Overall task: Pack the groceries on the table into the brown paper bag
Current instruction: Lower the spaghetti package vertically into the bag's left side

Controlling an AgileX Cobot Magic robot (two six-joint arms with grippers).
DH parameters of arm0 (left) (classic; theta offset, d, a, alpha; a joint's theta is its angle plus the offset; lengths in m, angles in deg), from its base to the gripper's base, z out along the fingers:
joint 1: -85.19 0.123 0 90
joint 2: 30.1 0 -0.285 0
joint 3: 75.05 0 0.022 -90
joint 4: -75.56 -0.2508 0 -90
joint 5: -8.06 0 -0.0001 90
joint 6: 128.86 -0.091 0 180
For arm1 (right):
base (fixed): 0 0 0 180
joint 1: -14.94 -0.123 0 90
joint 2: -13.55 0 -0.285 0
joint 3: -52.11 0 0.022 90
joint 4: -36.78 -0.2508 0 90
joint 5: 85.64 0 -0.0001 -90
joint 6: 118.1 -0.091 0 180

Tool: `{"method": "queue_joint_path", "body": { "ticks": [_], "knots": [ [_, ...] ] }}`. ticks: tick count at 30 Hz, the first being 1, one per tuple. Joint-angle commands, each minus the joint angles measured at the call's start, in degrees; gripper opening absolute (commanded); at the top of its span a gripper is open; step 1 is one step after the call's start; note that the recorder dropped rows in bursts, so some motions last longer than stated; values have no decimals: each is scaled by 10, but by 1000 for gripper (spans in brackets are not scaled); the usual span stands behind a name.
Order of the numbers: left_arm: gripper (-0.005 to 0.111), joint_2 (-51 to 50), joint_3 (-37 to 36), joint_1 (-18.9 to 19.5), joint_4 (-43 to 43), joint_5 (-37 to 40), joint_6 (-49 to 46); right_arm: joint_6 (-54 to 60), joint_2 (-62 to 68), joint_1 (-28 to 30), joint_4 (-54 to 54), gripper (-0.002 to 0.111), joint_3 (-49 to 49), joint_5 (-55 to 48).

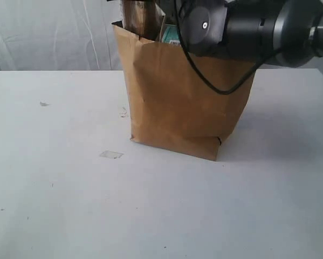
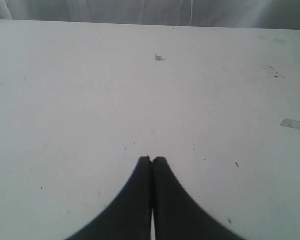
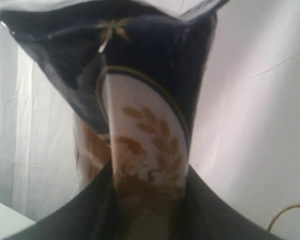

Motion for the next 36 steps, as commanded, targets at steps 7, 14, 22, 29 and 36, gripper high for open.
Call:
{"method": "queue_joint_path", "body": {
  "ticks": [7, 14, 22, 29, 36],
  "knots": [
    [0, 2, -2, -4, 3, -2, 0, -2, 19, 3, -43, 0, -11, 23],
    [0, 2, -2, -4, 3, -2, 0, -2, 21, 3, -55, 14, -11, 19],
    [0, 2, -2, -4, 3, -2, 0, 1, 21, 3, -88, 37, -11, -20],
    [0, 2, -2, -4, 3, -2, 0, 1, 21, 3, -102, 43, -11, -23],
    [0, 2, -2, -4, 3, -2, 0, 1, 6, 3, -102, 50, -11, -12]
  ]
}}
